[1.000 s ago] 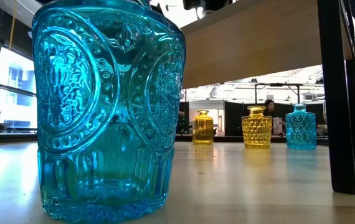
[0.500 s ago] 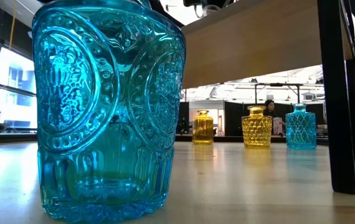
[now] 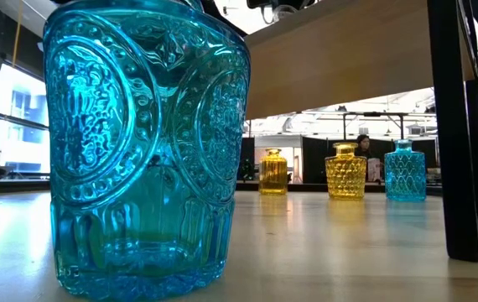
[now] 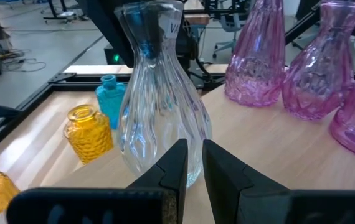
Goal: Sort vases onto shelf
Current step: Put the right transparent flower vase on the shelf
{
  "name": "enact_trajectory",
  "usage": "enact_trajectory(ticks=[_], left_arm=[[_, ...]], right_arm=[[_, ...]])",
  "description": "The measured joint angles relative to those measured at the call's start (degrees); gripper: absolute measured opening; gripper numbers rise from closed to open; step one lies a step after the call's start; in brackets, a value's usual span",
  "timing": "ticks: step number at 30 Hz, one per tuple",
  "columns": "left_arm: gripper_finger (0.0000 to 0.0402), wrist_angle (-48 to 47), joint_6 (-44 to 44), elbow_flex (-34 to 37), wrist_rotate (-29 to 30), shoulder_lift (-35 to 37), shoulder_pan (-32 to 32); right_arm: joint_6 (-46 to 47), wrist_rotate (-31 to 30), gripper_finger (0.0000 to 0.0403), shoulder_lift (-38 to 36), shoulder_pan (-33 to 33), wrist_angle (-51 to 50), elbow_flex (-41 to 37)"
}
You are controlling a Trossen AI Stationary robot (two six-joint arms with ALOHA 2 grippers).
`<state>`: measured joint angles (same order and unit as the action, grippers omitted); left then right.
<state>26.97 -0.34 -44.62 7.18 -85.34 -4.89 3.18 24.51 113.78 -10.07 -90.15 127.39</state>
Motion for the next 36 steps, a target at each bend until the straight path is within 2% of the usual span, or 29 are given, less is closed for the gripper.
enact_trajectory(ticks=[5, 19, 28, 36], left_arm=[[0.0044, -0.3, -1.6, 0.0, -2.6, 0.0, 0.5], [0.0044, -1.5, -2.1, 0.0, -2.9, 0.0, 0.8], [0.0044, -1.7, -2.2, 0.0, -2.8, -0.1, 0.9], [0.0044, -1.6, -2.5, 0.0, -3.0, -0.1, 0.9]], right_arm=[[0.9, 0.9, 0.0, 0.0, 0.0, 0.0, 0.0], [1.3, 1.3, 0.0002, 0.0, 0.0, 0.0, 0.0], [1.3, 2.1, 0.0039, -0.1, 0.0, 0.6, 0.0], [1.0, 2.6, 0.0045, -0.1, 0.0, 0.6, 0.0]])
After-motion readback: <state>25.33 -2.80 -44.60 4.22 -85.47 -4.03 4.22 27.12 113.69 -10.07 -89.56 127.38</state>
